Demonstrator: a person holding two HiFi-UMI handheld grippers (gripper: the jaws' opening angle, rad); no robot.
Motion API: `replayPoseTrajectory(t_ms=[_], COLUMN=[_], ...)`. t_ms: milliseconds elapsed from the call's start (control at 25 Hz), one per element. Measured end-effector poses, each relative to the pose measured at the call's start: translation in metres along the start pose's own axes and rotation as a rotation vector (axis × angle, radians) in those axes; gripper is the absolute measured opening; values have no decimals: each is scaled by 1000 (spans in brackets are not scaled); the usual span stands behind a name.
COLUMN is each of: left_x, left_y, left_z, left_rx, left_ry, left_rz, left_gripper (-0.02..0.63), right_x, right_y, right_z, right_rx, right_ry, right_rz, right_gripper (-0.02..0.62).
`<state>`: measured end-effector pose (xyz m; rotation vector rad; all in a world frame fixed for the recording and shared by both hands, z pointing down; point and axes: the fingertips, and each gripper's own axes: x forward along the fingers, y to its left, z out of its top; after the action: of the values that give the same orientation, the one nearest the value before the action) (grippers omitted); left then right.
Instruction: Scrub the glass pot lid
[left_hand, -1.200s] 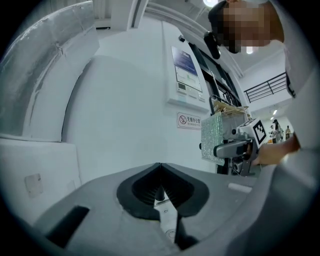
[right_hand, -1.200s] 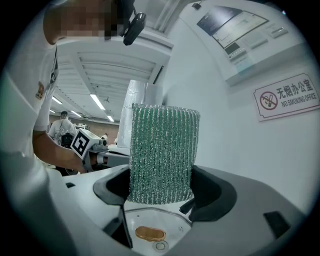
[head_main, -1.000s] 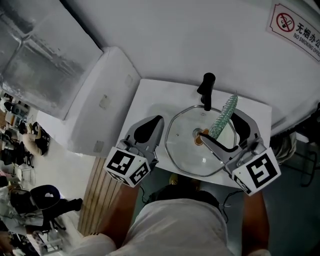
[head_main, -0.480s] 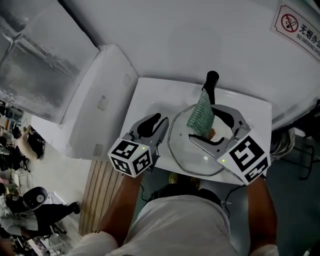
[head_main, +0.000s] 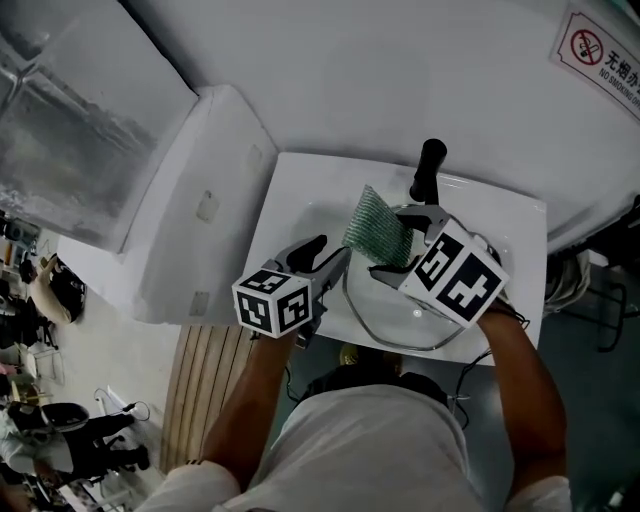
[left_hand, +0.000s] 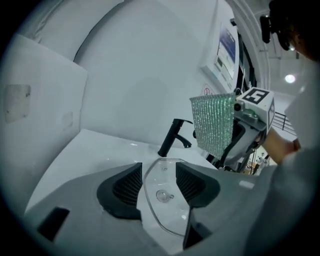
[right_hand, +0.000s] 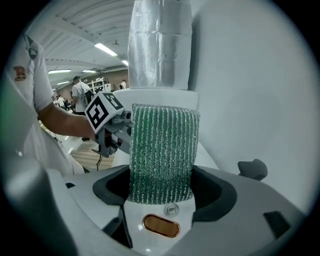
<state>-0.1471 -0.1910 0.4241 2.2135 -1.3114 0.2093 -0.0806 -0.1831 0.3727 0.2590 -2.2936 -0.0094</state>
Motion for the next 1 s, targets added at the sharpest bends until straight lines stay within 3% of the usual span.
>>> replayPoseTrajectory(t_ms=[480,800,1000], left_x=[22,34,38], left_y=[17,19,18], left_z=[-49,-66,-75], left_rx=[-139,-167,-189], left_ry=[183,256,285], left_rz=[-67,-108,-133], left_gripper=[225,227,227], right_x=[56,82,93], right_y=[-8,-9,-10], right_z=[-26,-50,-63], right_rx=[-77,-100,-94], right_ry=[345,555,631], right_rz=[36,79,97], right_gripper=[348,348,348])
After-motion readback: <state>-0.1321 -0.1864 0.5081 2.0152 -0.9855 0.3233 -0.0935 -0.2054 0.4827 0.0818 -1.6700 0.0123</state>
